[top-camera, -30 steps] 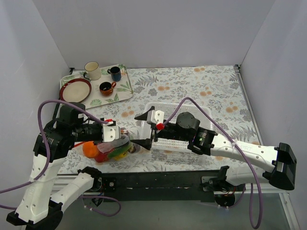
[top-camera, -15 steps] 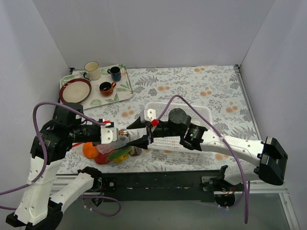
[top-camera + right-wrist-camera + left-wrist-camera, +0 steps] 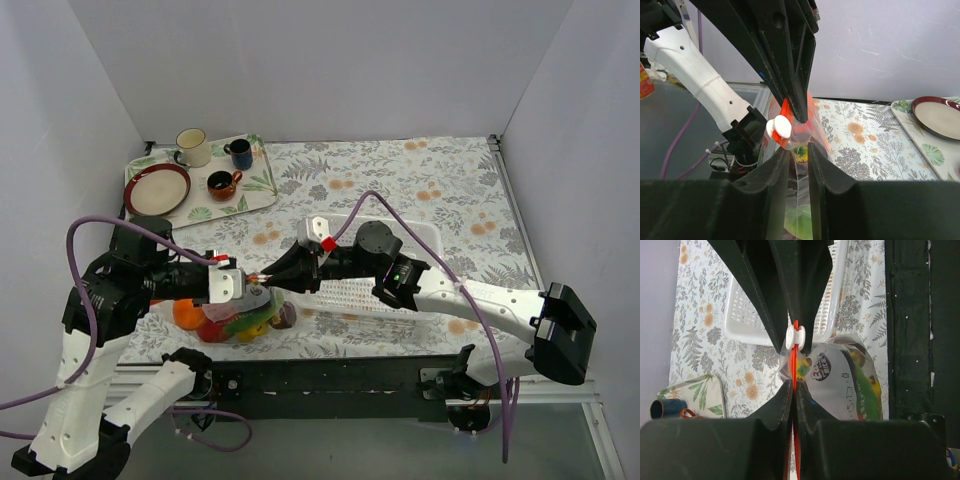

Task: Open the zip-top bag and remove the fake food

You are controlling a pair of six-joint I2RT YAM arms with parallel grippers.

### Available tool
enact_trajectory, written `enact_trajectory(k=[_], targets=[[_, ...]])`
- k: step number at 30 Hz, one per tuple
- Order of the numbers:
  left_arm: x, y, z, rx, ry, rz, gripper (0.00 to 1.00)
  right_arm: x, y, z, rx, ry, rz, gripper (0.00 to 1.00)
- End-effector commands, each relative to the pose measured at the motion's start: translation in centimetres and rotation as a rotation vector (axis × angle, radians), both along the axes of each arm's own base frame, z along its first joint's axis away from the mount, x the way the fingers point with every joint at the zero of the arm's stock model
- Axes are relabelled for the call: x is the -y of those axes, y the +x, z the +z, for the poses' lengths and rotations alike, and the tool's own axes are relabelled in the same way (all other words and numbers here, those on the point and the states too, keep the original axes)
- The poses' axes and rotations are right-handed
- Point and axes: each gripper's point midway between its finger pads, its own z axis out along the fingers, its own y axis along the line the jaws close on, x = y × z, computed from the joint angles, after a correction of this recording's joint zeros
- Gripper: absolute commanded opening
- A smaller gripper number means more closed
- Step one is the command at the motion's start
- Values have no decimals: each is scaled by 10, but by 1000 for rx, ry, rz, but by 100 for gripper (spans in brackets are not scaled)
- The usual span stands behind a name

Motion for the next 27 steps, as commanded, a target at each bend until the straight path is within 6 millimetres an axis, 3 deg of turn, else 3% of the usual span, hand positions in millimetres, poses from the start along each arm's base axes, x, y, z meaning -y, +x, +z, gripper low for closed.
enact_trajectory(k=[1,13,18,19,24,27], targets=[[5,-2,7,34,-34,-33,0,1,0,26,12,84,15,25],[6,-1,-11,16,-32,-28,0,2,-2,31,4,93,27,1],[7,0,-8,54,-64,-22,80,-3,-2,26,-20,70,45,1],[8,-1,-7,58,-76,-23,84,-5,-2,25,-25,61,51,1],[16,-3,11,85,-136,-56,81,-9,-3,22,-35,41,69,1],[22,1,23,71,-179,-52,70,-9,-4,21,-37,35,73,1]])
